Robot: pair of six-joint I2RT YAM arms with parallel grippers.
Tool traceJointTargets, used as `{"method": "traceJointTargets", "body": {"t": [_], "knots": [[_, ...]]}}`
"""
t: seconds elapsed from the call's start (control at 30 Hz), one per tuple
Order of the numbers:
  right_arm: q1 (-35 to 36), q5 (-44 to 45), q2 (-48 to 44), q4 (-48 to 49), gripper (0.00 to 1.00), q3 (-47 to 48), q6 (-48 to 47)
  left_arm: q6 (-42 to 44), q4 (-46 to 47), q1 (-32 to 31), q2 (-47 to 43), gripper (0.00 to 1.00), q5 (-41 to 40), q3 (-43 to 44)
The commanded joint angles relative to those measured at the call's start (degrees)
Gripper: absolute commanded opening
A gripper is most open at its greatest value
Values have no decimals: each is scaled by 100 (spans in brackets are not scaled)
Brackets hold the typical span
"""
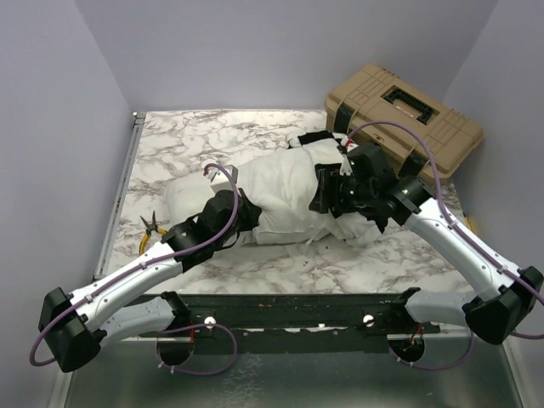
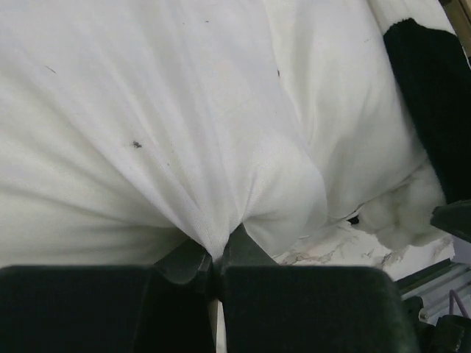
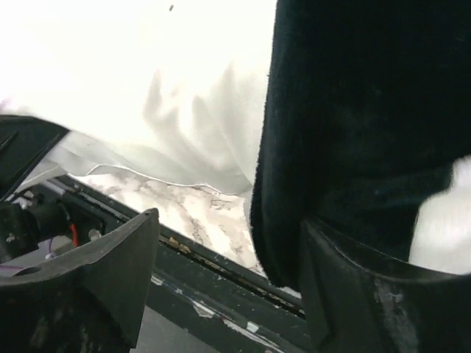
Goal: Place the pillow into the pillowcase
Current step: Stuff the pillow into the pillowcase.
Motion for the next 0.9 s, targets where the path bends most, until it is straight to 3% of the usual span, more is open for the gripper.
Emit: {"method": "traceJointTargets", "body": {"t": [0.0, 0.27, 0.53, 0.67, 0.87], "knots": [[53, 1065, -336, -618, 79, 78, -286, 126, 663, -55, -4, 0, -176, 28], [53, 1475, -299, -1292, 83, 835, -543, 195, 663, -51, 110, 0, 11, -3], [68, 1713, 360, -1505, 75, 1656, -1167, 129, 671, -46, 221, 0, 160, -25], [157, 1652, 723, -1285, 65, 1600, -1327, 71, 662, -48, 205, 0, 190, -88], [280, 2265, 1276, -1247, 65, 1214, -1461, 17, 663, -52, 86, 0, 167, -187]]}}
